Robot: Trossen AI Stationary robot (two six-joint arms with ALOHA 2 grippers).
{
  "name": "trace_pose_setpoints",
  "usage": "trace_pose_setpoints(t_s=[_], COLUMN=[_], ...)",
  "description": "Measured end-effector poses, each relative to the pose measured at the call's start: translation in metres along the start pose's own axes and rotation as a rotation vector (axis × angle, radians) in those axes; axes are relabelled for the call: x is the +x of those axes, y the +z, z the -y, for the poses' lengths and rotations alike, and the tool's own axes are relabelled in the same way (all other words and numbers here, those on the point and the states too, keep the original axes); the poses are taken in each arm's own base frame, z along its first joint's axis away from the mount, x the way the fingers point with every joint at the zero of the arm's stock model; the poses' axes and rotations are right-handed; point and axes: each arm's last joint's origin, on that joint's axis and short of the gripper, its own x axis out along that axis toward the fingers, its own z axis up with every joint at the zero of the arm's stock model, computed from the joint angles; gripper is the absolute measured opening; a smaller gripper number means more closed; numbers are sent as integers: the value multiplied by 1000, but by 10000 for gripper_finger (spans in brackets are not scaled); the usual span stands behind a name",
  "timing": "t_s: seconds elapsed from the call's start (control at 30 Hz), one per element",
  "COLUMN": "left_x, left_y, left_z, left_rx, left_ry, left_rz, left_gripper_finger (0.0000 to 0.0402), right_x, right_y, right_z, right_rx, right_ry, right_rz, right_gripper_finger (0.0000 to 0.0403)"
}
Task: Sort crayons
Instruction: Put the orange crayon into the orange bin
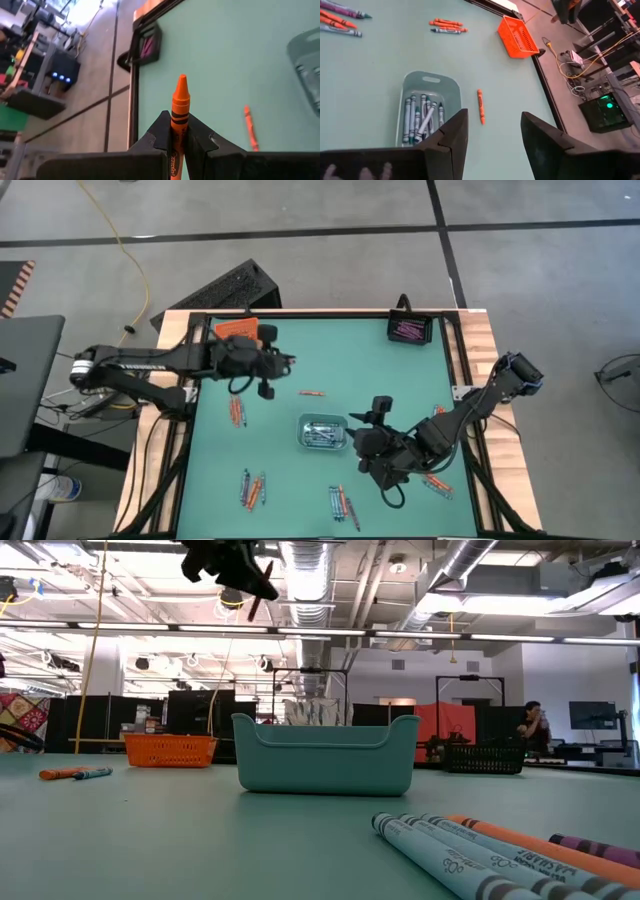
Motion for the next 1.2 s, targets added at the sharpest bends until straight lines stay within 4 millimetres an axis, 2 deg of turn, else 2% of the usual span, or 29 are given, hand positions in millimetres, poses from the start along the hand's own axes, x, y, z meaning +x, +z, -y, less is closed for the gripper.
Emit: trace_pose_setpoints(t_s=[0.33,0.77,1.07,1.2], left_x=[-10,-9,-5,6], left_y=[-21,-58,-109,-140], left_z=[-31,-52,-82,-97], left_rx=[-24,-43,-150,-206], left_ry=[60,55,-10,-24], left_rz=[-41,-233,-373,-440], left_gripper_finger=[8,8,8,8], right_x=[0,0,0,0], right_y=[1,1,1,1], right_z=[0,0,0,-1], right_rx=[9,9,9,9], right_ry=[3,4,4,4], right_rz=[8,8,8,8], right_gripper_finger=[182,182,182,182])
